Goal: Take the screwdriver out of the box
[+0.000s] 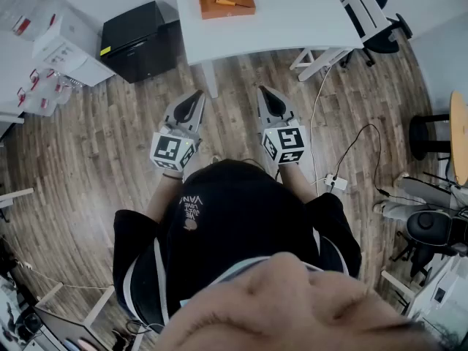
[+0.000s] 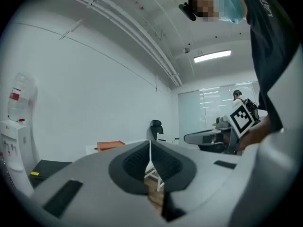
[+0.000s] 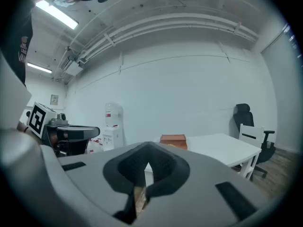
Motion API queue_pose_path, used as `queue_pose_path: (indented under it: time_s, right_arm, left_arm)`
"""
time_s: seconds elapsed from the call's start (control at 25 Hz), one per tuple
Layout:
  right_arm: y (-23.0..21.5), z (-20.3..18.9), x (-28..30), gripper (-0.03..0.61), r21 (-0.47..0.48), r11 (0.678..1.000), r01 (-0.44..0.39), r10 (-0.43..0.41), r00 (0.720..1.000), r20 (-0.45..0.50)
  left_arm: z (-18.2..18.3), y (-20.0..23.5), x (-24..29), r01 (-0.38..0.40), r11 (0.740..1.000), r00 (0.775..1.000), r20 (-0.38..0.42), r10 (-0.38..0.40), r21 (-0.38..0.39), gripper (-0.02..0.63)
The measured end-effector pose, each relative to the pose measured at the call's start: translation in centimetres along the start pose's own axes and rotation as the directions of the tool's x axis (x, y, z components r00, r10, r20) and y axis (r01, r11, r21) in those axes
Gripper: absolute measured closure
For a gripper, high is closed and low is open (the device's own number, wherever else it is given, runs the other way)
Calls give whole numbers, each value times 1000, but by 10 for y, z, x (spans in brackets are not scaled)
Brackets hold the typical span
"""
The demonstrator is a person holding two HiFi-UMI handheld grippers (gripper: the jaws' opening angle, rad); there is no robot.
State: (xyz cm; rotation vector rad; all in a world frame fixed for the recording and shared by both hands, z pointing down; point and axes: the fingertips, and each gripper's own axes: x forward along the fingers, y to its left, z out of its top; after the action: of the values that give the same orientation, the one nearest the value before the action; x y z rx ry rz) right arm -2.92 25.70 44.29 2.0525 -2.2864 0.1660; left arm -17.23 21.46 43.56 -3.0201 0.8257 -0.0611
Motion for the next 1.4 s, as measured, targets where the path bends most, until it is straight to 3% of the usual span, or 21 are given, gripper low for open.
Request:
queue_pose_path:
  time_s: [0.76, 0.96, 1.4]
  right_arm:
    - [19, -17, 18, 566, 60, 994, 89, -88, 996, -14]
    - [1, -20, 25, 566, 74, 992, 107, -105, 994, -29]
    - [-67, 7, 86, 566, 39, 998, 39, -39, 999, -24]
  left_arm:
    - [-21, 49, -6, 87, 996, 995, -34, -88, -32, 597]
    - [-23, 54, 8, 85, 995, 995, -40, -86, -46, 597]
    - [-2, 78, 89, 21, 999, 999, -30, -22, -44, 596]
